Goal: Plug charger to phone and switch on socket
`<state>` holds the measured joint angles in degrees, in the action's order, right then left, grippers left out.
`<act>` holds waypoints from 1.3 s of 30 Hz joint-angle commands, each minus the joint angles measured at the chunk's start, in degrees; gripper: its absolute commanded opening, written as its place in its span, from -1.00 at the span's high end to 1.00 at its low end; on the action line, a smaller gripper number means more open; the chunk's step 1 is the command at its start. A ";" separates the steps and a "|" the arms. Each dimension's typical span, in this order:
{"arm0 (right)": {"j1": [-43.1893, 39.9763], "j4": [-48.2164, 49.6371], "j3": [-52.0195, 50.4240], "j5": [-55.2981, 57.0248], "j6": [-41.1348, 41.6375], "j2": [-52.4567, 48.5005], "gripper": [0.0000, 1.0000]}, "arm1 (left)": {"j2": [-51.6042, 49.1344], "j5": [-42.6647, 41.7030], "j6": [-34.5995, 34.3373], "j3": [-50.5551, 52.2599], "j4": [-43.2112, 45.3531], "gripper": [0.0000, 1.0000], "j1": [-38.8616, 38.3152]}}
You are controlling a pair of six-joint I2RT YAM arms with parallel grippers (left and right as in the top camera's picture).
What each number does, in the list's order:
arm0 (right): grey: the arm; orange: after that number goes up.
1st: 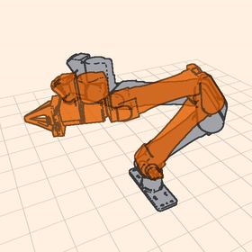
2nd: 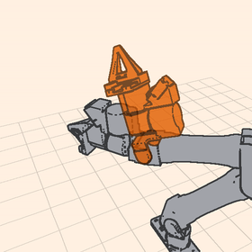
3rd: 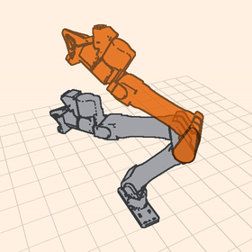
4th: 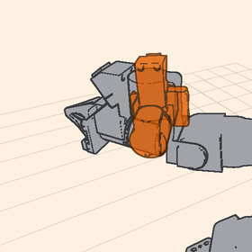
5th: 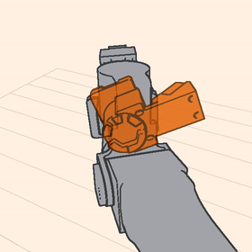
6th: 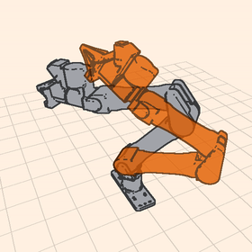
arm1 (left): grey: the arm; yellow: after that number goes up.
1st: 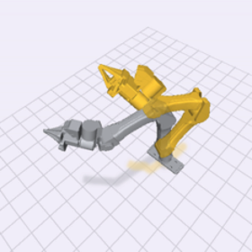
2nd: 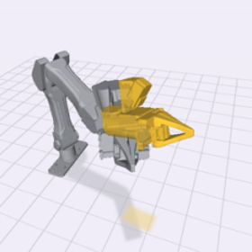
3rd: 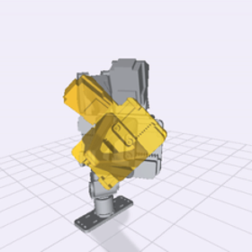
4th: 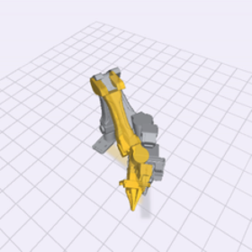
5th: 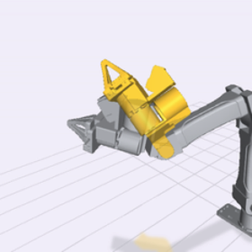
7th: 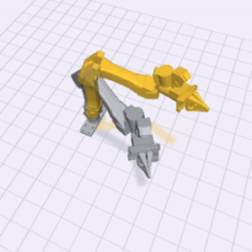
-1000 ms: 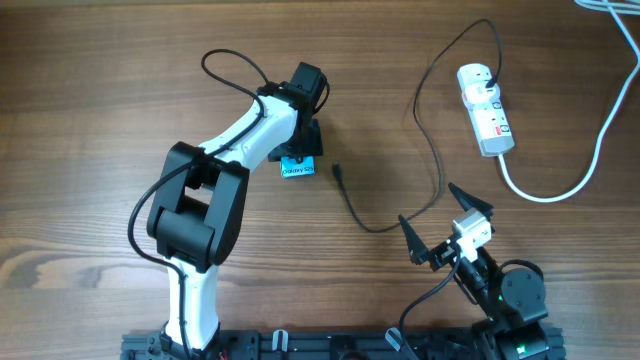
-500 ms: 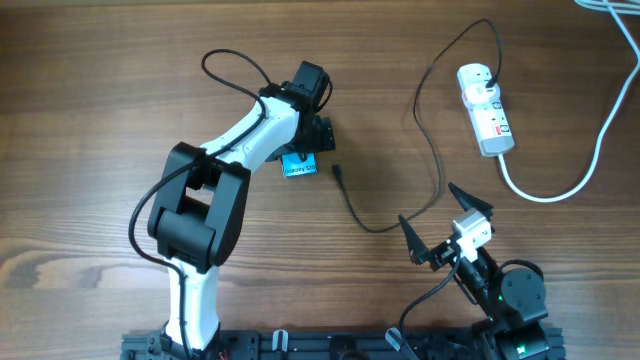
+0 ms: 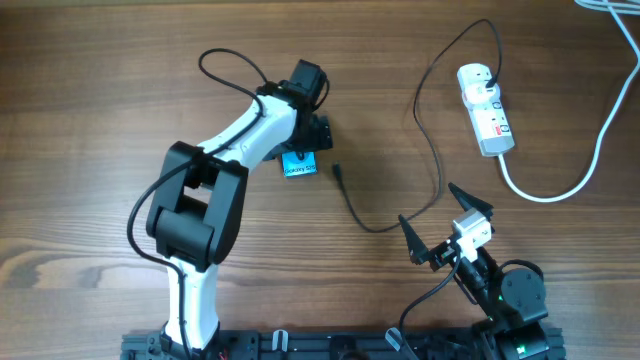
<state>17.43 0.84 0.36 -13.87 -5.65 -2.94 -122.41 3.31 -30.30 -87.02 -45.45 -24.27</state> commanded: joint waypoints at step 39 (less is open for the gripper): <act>0.13 0.22 -0.07 0.52 -0.37 0.02 -1.00 | 0.52 -0.50 -5.14 1.49 -8.44 -0.64 0.00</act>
<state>17.43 0.84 0.36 -13.87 -5.65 -2.94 -122.19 3.03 -34.85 -86.67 -50.63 -24.27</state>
